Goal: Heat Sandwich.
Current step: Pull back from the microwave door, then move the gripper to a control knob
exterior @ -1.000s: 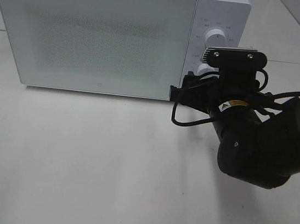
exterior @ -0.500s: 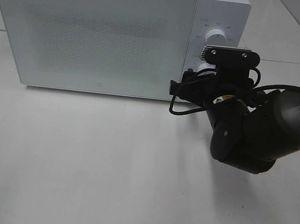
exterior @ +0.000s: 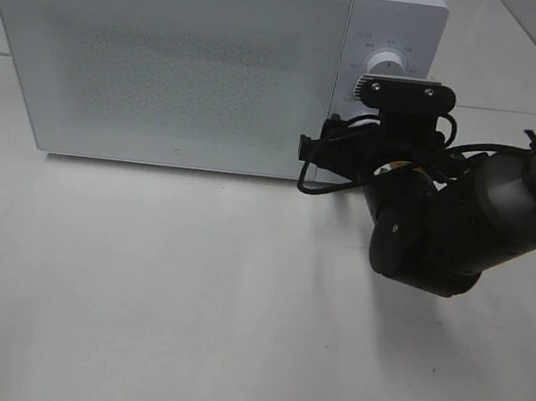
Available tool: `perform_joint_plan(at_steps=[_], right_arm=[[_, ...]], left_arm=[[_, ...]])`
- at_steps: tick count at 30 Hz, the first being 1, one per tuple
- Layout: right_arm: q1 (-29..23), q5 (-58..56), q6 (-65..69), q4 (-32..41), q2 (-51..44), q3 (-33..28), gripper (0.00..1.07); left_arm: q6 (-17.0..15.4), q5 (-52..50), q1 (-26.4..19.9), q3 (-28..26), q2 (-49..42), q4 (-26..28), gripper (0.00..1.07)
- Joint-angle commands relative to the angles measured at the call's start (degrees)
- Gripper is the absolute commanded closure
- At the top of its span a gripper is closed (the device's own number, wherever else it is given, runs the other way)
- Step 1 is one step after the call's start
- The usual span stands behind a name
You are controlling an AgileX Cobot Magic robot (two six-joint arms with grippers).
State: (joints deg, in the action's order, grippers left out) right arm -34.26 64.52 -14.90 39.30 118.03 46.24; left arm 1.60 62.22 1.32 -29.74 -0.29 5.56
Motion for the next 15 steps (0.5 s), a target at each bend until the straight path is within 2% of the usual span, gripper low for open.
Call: perform_joint_plan(at_steps=[1, 3, 4, 5, 7, 8, 9, 10, 13, 15], right_arm=[[0.1, 0.9, -0.1, -1.0, 0.1, 1.0, 0.43], [0.1, 1.5, 0.3, -0.7, 0.1, 1.0, 0.52], [0.1, 1.5, 0.3, -0.7, 0.1, 1.0, 0.52], [0.1, 1.8, 0.9, -0.3, 0.1, 1.0, 0.63], [0.1, 1.8, 1.4, -0.3, 0.1, 1.0, 0.77], [0.1, 1.7, 1.4, -0.3, 0.1, 1.0, 0.83], [0.1, 1.7, 1.4, -0.3, 0.1, 1.0, 0.83], [0.1, 1.7, 1.4, -0.3, 0.1, 1.0, 0.94], [0.1, 1.7, 1.4, -0.3, 0.1, 1.0, 1.05], [0.1, 1.7, 1.5, -0.3, 0.1, 1.0, 1.06]], left_arm=[[-0.2, -0.7, -0.2, 0.2, -1.3, 0.5, 0.09], [-0.2, -0.7, -0.2, 0.2, -1.3, 0.5, 0.09], [-0.2, -0.7, -0.2, 0.2, -1.3, 0.5, 0.09], [-0.2, -0.7, -0.2, 0.2, -1.3, 0.5, 0.09], [-0.2, -0.7, -0.2, 0.2, -1.3, 0.5, 0.09], [-0.2, -0.7, -0.2, 0.2, -1.3, 0.5, 0.09], [-0.2, -0.7, -0.2, 0.2, -1.3, 0.5, 0.09], [-0.2, -0.7, -0.2, 0.2, -1.3, 0.5, 0.09], [-0.2, -0.7, -0.2, 0.2, -1.3, 0.5, 0.09], [-0.2, -0.7, -0.2, 0.2, -1.3, 0.5, 0.09]])
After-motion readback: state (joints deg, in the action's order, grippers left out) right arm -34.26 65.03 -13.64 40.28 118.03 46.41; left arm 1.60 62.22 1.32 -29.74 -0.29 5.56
